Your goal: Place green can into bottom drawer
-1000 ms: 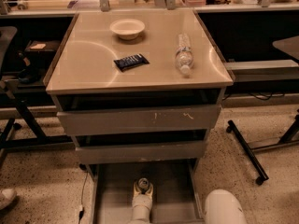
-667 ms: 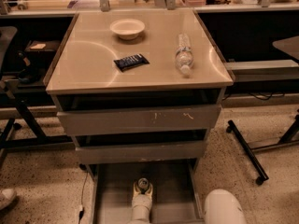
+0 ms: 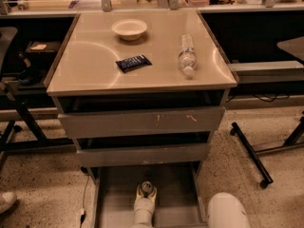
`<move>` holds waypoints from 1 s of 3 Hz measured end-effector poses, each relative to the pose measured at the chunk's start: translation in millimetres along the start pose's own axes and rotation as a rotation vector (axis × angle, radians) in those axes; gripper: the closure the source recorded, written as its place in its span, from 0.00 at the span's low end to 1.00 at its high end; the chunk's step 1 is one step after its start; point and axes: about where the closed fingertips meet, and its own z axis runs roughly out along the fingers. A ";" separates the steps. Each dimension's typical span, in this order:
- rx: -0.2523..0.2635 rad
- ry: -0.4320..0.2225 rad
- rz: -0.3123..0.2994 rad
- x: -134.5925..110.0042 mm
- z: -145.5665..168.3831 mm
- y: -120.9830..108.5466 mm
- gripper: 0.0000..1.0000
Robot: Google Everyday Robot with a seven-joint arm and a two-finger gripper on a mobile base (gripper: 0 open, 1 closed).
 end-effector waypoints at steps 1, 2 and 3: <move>0.000 0.000 0.000 0.0 0.0 0.0 0.12; 0.000 0.000 0.000 -0.1 0.1 -0.1 0.00; 0.000 0.000 0.000 -0.1 0.1 -0.1 0.00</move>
Offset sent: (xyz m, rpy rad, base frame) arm 0.0000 0.0000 0.0000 0.0000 0.0000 0.0000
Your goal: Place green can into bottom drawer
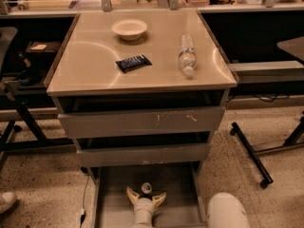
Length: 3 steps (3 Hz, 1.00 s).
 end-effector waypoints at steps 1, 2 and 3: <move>0.018 -0.022 -0.033 -17.9 -9.2 -4.0 0.00; 0.079 -0.087 -0.098 -71.6 -36.8 -19.8 0.00; 0.114 -0.143 -0.183 -123.3 -85.6 -24.2 0.00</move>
Offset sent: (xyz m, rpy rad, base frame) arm -0.0622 -0.0490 0.1723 -0.3113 -0.1227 -0.0997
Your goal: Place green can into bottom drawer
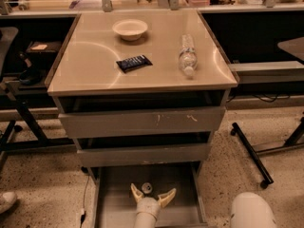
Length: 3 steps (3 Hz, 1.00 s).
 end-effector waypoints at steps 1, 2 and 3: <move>-0.033 -0.056 -0.075 -41.7 -39.3 4.2 0.00; -0.075 -0.063 -0.141 -42.8 -45.5 14.7 0.00; 0.038 -0.048 -0.089 -41.8 -16.6 -23.6 0.00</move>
Offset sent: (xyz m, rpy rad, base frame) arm -0.0219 0.0132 0.0403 -0.0585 -0.0270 0.0452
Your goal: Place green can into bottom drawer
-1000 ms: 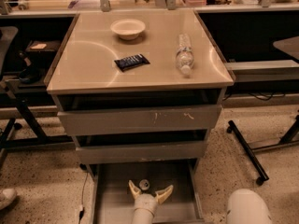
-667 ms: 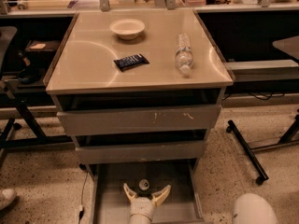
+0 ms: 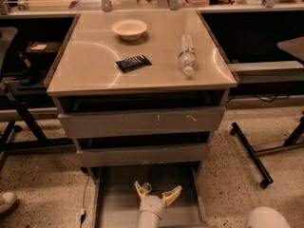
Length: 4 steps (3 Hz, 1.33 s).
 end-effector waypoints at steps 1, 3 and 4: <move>0.174 0.013 -0.004 -7.9 13.4 -82.6 0.00; 0.349 -0.057 -0.114 -59.4 -66.8 -200.1 0.00; 0.321 -0.066 -0.164 -60.1 -89.8 -201.4 0.00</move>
Offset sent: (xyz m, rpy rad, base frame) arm -0.3162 -0.4271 0.1424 -0.3424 -0.0152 -1.3812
